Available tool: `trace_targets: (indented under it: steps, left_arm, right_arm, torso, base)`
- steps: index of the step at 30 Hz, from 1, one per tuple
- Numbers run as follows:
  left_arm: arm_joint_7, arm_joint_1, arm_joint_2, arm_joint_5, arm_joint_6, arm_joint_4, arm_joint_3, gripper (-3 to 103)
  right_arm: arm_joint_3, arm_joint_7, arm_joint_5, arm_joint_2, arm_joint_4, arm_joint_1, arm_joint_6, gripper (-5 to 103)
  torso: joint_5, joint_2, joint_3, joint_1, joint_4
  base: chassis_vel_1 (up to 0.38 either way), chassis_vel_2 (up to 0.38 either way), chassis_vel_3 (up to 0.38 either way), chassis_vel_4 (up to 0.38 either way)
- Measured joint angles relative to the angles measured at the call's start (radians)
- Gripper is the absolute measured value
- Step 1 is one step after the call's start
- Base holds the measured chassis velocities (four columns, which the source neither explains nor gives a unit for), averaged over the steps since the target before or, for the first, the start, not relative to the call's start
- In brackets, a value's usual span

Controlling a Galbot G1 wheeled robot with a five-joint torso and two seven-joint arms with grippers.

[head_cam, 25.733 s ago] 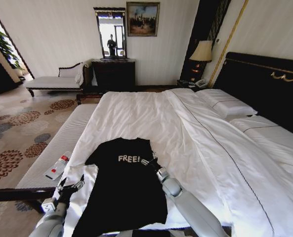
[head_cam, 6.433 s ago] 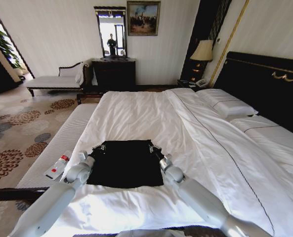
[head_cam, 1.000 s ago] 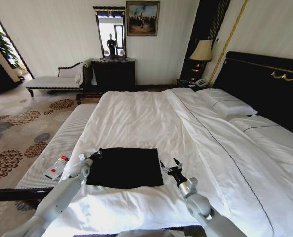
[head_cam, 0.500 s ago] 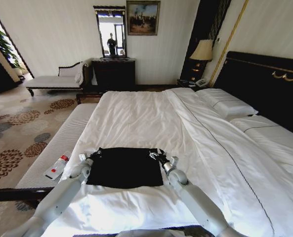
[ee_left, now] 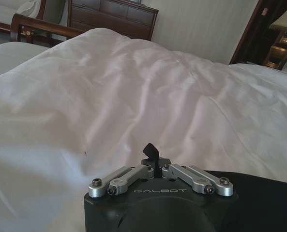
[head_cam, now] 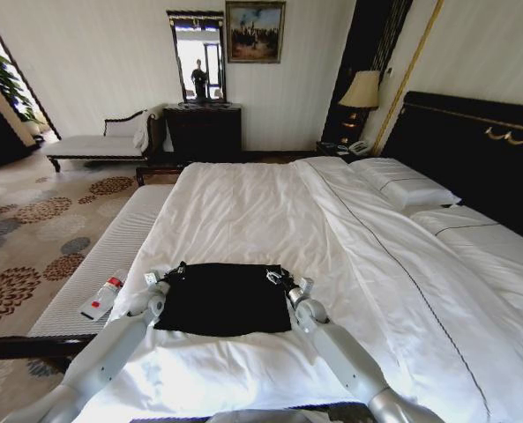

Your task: Fold the clothes on the bed.

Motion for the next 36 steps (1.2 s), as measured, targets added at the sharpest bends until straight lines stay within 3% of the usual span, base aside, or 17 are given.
trace_targets:
  steps: [4, 7, 9, 10, 15, 16, 18, 22, 25, 27, 30, 36]
  left_arm:
    - [-0.003, -0.004, 0.005, -0.001, 0.002, -0.008, 0.003, 2]
    - [-0.005, -0.005, 0.014, -0.004, 0.006, -0.020, 0.007, 2]
    - [-0.005, -0.005, 0.015, -0.004, 0.006, -0.021, 0.007, 2]
    - [-0.005, -0.005, 0.018, -0.005, 0.007, -0.023, 0.009, 2]
    - [-0.006, -0.005, 0.020, -0.007, 0.007, -0.023, 0.010, 2]
    - [-0.006, -0.005, 0.020, -0.007, 0.007, -0.023, 0.010, 2]
    - [-0.006, -0.005, 0.020, -0.008, 0.008, -0.024, 0.010, 2]
    - [-0.007, -0.008, 0.019, -0.008, 0.008, -0.024, 0.010, 2]
    - [-0.008, -0.010, 0.019, -0.008, 0.008, -0.025, 0.013, 2]
    - [-0.010, -0.010, 0.019, -0.009, 0.008, -0.030, 0.013, 2]
    - [-0.013, -0.008, 0.021, -0.009, 0.008, -0.044, 0.009, 2]
    - [-0.029, 0.002, 0.046, 0.003, -0.006, -0.126, -0.027, 2]
  right_arm:
    - [-0.001, -0.006, -0.007, 0.001, -0.022, 0.007, 0.000, 90]
    - [-0.002, -0.012, -0.007, 0.003, -0.043, 0.016, -0.001, 79]
    - [-0.002, -0.014, -0.007, 0.003, -0.046, 0.018, -0.002, 79]
    - [-0.003, -0.015, -0.004, 0.004, -0.052, 0.022, -0.003, 68]
    - [-0.005, -0.015, 0.004, 0.009, -0.054, 0.028, -0.006, 57]
    - [-0.008, -0.015, 0.005, 0.010, -0.054, 0.029, -0.006, 46]
    - [-0.010, -0.015, 0.005, 0.010, -0.053, 0.030, -0.007, 46]
    - [-0.024, -0.017, 0.005, 0.008, -0.036, 0.029, -0.007, 24]
    - [-0.028, -0.018, 0.004, 0.008, -0.034, 0.028, -0.007, 19]
    - [-0.028, -0.018, 0.004, 0.008, -0.030, 0.028, -0.007, 8]
    - [-0.028, -0.015, 0.004, 0.003, -0.012, 0.027, -0.007, 2]
    - [-0.023, 0.021, 0.012, -0.024, 0.086, 0.018, -0.018, 2]
  torso:
    - [0.0001, 0.000, 0.000, 0.000, -0.0001]
    - [0.0000, 0.000, 0.000, 0.000, 0.0000]
    - [0.0000, 0.000, 0.000, 0.000, 0.0000]
    - [0.0000, 0.000, 0.000, 0.000, 0.0000]
    - [0.0000, 0.000, 0.000, 0.000, 0.0000]
    - [0.0000, 0.000, 0.000, 0.000, 0.0001]
    - [0.0000, 0.000, 0.000, 0.000, 0.0000]
    - [0.0000, 0.000, 0.000, 0.000, 0.0001]
    - [0.0000, 0.000, 0.000, 0.000, 0.0000]
    - [0.0000, 0.000, 0.000, 0.000, 0.0001]
    - [0.0000, 0.000, 0.000, 0.000, 0.0000]
    - [0.0000, 0.000, 0.000, 0.000, 0.0000]
  base:
    - [0.000, 0.000, 0.000, 0.000]
    - [0.000, 0.000, 0.000, 0.000]
    - [0.000, 0.000, 0.000, 0.000]
    - [0.000, 0.000, 0.000, 0.000]
    - [0.000, 0.000, 0.000, 0.000]
    - [0.000, 0.000, 0.000, 0.000]
    - [0.000, 0.000, 0.000, 0.000]
    - [0.000, 0.000, 0.000, 0.000]
    - [0.000, 0.000, 0.000, 0.000]
    - [0.000, 0.000, 0.000, 0.000]
    - [0.000, 0.000, 0.000, 0.000]
    - [0.000, 0.000, 0.000, 0.000]
